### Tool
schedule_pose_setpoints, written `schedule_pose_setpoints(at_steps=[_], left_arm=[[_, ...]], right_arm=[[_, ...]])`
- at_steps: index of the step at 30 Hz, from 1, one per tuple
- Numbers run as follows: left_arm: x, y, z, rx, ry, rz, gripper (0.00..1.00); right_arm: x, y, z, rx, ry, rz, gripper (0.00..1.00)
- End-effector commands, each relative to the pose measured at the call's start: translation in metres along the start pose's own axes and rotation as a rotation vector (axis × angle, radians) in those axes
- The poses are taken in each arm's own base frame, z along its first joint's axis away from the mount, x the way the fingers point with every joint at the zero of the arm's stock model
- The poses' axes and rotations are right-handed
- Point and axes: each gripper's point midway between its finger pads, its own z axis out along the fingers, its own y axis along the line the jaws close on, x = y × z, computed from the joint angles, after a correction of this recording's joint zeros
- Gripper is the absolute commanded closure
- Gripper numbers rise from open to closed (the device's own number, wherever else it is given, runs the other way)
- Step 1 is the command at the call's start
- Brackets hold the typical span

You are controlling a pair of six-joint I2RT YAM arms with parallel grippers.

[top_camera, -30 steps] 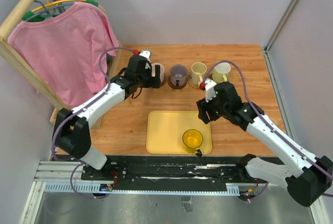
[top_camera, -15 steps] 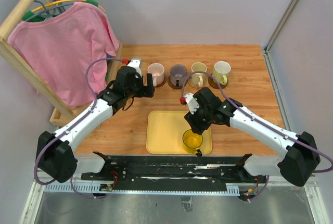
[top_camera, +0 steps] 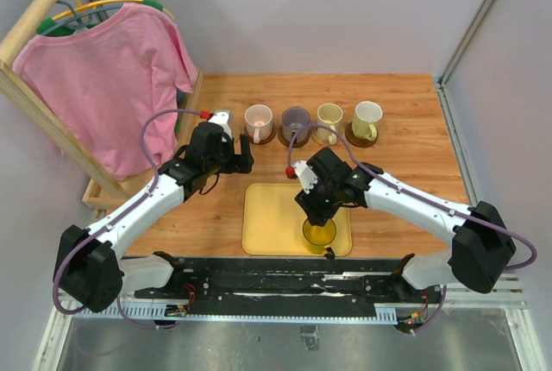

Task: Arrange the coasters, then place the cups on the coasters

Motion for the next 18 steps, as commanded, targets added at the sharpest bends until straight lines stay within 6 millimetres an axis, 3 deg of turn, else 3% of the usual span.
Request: schedule_pose_setpoints(at_steps=[1,10,18], left_arm=[[-0.004,-0.008,-0.002,0.040,-0.033,-0.016,0.06],[0.006,-0.008,0.002,0.050,-0.004,0.006,0.06],[0.012,-0.009,0.000,0.068,0.005,0.015,0.06]], right_arm=[[-0.022,0.008,0.004,-0.029,-0.055,-0.033,0.53],[-0.041,0.000,0.019,0.050,-0.066,-0.004,0.53],[-0.068,-0.020,0.025,0.212,-0.141,0.170,0.50]])
